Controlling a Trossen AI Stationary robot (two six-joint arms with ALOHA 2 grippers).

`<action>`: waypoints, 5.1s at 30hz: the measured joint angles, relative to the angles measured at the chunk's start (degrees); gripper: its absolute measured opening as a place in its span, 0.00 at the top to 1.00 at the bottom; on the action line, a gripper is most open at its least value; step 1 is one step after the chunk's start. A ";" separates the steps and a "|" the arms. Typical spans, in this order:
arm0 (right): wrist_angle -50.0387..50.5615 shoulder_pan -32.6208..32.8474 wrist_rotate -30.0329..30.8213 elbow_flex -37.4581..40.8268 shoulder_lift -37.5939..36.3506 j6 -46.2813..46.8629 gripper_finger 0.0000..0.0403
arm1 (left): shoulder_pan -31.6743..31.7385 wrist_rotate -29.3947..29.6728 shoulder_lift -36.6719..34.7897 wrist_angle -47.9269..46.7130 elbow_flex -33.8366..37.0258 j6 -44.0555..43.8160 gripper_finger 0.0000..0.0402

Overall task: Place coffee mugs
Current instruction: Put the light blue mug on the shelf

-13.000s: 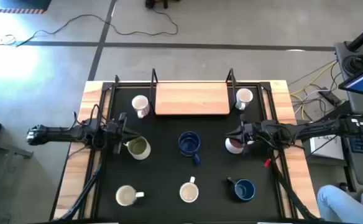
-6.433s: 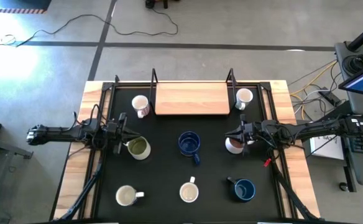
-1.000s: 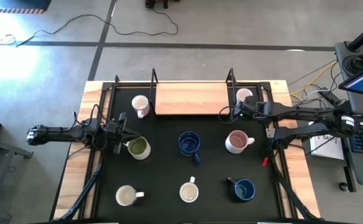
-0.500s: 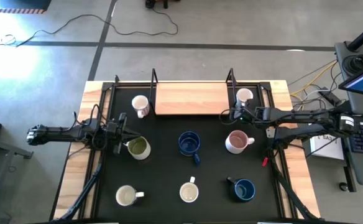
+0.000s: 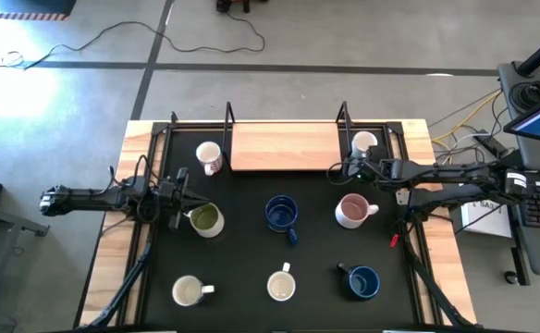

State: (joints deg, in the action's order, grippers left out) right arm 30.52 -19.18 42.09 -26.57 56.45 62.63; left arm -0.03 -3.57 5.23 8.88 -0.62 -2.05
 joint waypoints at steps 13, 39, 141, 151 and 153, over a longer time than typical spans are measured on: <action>-0.04 0.00 0.13 0.00 -0.06 -3.98 0.85 | 0.01 -0.01 0.00 0.00 0.00 0.00 1.00; 18.07 0.02 12.31 -17.55 -3.15 -8.46 0.86 | 0.01 -0.01 0.00 0.01 0.00 0.00 1.00; -7.44 12.01 -1.90 -29.13 22.15 -15.05 0.65 | 0.02 -0.01 -0.01 0.00 0.00 0.01 1.00; -0.57 9.01 -13.35 -35.69 16.31 -18.96 0.64 | 0.00 0.00 0.00 0.01 0.00 0.01 1.00; 3.32 7.21 -17.86 -38.62 16.61 -18.42 0.64 | 0.01 0.00 -0.01 0.02 0.00 0.01 1.00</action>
State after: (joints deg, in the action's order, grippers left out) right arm 33.84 -11.97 24.22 -65.18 73.05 44.21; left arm -0.02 -3.57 5.23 8.89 -0.62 -2.04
